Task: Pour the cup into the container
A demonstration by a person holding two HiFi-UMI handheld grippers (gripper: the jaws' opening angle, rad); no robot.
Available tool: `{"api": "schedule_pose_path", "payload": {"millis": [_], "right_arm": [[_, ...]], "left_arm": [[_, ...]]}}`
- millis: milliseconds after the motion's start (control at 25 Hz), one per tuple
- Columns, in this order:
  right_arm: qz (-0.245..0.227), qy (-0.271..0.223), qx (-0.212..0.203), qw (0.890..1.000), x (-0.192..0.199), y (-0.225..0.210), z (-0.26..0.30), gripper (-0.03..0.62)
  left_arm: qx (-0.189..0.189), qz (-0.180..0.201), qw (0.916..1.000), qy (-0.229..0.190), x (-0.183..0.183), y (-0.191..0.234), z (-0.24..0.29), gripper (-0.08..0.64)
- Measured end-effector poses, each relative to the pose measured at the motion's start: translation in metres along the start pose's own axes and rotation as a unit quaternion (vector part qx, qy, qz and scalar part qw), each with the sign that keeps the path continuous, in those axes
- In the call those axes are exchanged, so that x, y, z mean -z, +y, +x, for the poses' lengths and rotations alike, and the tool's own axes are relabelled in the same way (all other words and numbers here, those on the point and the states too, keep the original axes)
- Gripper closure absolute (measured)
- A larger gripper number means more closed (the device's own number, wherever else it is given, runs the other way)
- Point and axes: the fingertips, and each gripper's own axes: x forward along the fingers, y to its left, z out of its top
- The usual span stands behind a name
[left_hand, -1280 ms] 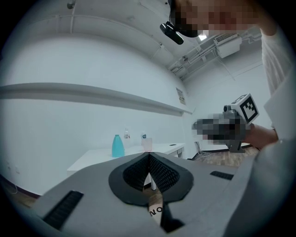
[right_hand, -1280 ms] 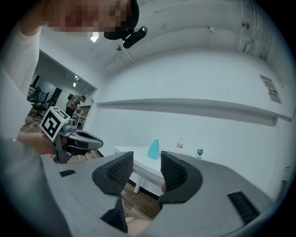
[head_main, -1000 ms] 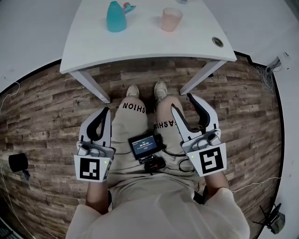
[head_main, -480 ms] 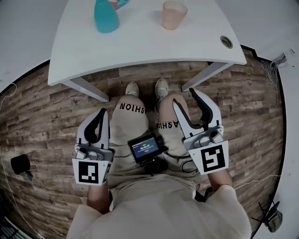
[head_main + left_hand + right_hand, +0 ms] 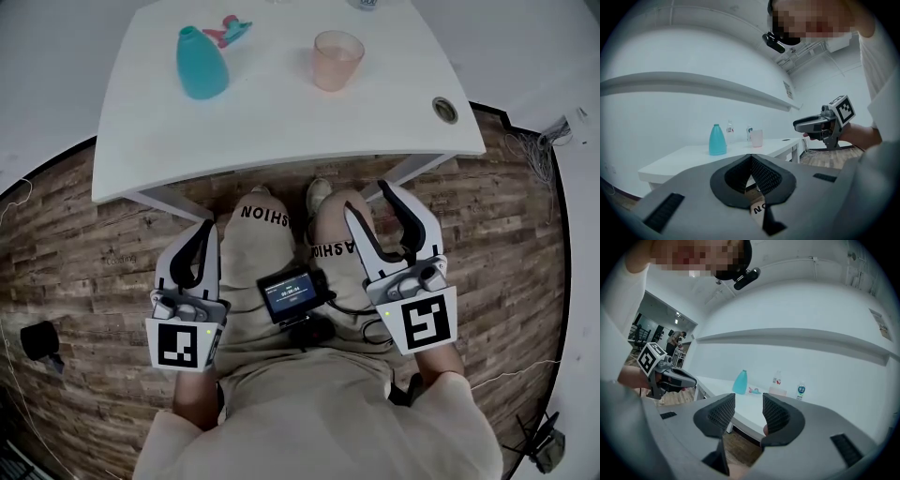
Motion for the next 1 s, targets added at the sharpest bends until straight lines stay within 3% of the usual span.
{"api": "schedule_pose_path", "payload": {"millis": [440,600,800,1000], "right_arm": [[-0.001,0.001,0.004,1.0,0.006,-0.029,0.022,0.408],[-0.005,-0.002,0.005,1.0,0.002,-0.033,0.037,0.408],[-0.008,-0.003,0.004,1.0,-0.001,-0.037,0.055,0.408],[-0.005,0.003,0.003,1.0,0.013,-0.049,0.088,0.408]], "left_arm": [[0.001,0.011,0.9999,-0.011,-0.011,0.009,0.033,0.549],[-0.002,0.015,0.9999,0.005,-0.011,0.024,0.041,0.549],[0.002,0.01,0.9997,-0.021,-0.023,0.035,0.054,0.549],[0.001,0.008,1.0,-0.005,-0.014,0.057,0.083,0.548]]}}
